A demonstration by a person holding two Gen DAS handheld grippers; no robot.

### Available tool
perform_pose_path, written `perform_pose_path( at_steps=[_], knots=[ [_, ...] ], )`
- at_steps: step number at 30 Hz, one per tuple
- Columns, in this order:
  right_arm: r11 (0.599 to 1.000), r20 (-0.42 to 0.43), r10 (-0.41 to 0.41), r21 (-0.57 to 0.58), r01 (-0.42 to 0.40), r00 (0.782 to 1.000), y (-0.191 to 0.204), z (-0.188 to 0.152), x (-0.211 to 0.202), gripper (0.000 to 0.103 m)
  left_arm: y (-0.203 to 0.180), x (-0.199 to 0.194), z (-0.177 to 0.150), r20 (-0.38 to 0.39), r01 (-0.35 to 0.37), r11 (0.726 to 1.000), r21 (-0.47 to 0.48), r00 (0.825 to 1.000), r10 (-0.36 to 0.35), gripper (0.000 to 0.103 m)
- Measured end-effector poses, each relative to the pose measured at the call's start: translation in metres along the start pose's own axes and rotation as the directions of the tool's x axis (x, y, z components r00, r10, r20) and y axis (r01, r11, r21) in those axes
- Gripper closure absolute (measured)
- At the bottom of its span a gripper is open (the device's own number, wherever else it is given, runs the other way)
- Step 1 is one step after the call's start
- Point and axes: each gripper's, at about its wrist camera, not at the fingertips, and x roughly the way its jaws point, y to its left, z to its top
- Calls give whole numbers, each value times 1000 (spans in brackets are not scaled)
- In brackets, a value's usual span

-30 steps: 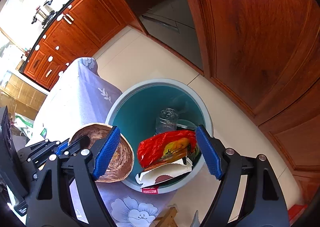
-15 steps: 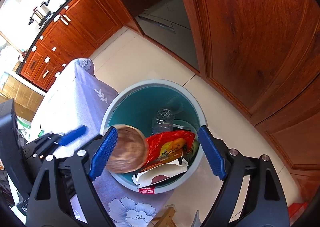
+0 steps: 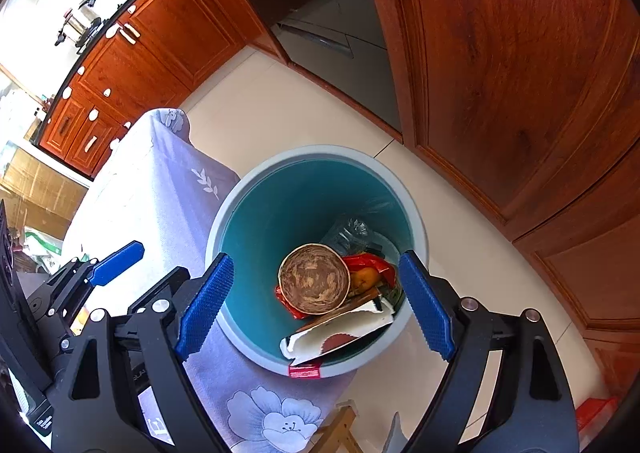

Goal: Collect trash
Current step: 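Open both tools to drop the shell and peel into the bin, then move both tools back to the table and grasp the white paper cup with the right tool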

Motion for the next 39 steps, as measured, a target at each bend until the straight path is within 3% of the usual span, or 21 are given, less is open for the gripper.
perform_pose_path(
  at_steps=[8, 16, 27, 36, 39],
  knots=[
    [1000, -5, -5, -25, 5, 1000, 19, -5, -7, 18, 16, -20, -7, 36, 1, 999, -41, 999, 0, 31],
    [997, 4, 16, -81, -16, 1000, 60, -17, -14, 18, 56, -49, -33, 59, -31, 993, -116, 998, 38, 29],
    [977, -5, 52, -208, -52, 999, 148, -43, -19, 18, 136, -89, -88, 73, -74, 962, -261, 993, 96, 28],
    [936, -54, 79, -339, -93, 995, 235, -70, -7, 18, 207, -122, -150, 75, -122, 922, -368, 984, 160, 28],
    [914, -78, 94, -388, -117, 993, 269, -80, 1, 18, 228, -131, -171, 75, -140, 902, -408, 980, 185, 21]
  ],
)
